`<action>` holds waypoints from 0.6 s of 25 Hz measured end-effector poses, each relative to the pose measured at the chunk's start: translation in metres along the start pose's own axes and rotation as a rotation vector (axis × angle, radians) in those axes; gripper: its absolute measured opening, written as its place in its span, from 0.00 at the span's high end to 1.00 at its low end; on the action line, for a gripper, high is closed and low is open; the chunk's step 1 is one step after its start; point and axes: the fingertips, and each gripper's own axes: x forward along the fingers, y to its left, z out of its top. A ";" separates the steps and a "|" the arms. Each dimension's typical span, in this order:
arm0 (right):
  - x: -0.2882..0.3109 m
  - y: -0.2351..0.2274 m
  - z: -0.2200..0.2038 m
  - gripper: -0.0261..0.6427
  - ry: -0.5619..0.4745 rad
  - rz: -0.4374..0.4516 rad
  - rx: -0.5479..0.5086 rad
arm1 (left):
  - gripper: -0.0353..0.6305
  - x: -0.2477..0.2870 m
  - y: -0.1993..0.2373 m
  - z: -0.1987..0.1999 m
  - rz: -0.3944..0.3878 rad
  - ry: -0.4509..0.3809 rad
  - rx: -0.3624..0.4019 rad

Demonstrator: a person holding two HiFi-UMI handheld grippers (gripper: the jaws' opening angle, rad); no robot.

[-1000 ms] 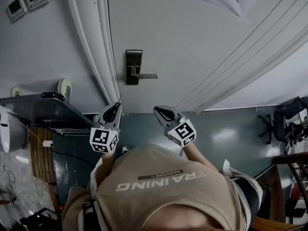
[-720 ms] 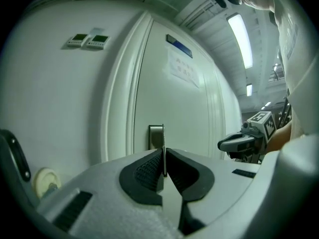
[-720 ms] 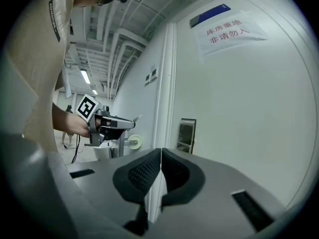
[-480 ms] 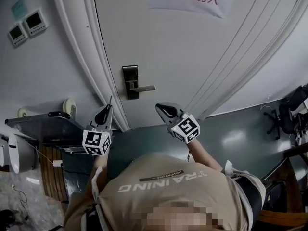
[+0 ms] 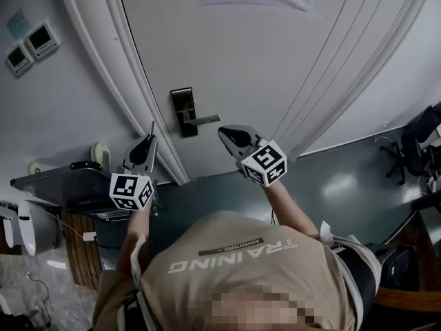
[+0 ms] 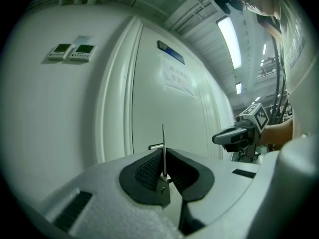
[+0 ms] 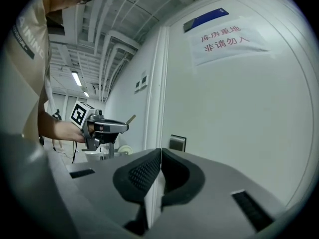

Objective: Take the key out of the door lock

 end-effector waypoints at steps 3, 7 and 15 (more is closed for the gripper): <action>0.004 -0.002 0.013 0.94 -0.024 -0.005 -0.013 | 0.91 0.008 -0.001 0.017 -0.017 -0.024 0.034; 0.001 -0.016 0.030 0.94 -0.078 -0.053 -0.008 | 0.91 0.010 0.004 0.034 0.014 -0.072 0.025; -0.009 -0.041 0.052 0.94 -0.184 -0.184 -0.064 | 0.91 0.014 0.019 0.045 0.135 -0.146 0.040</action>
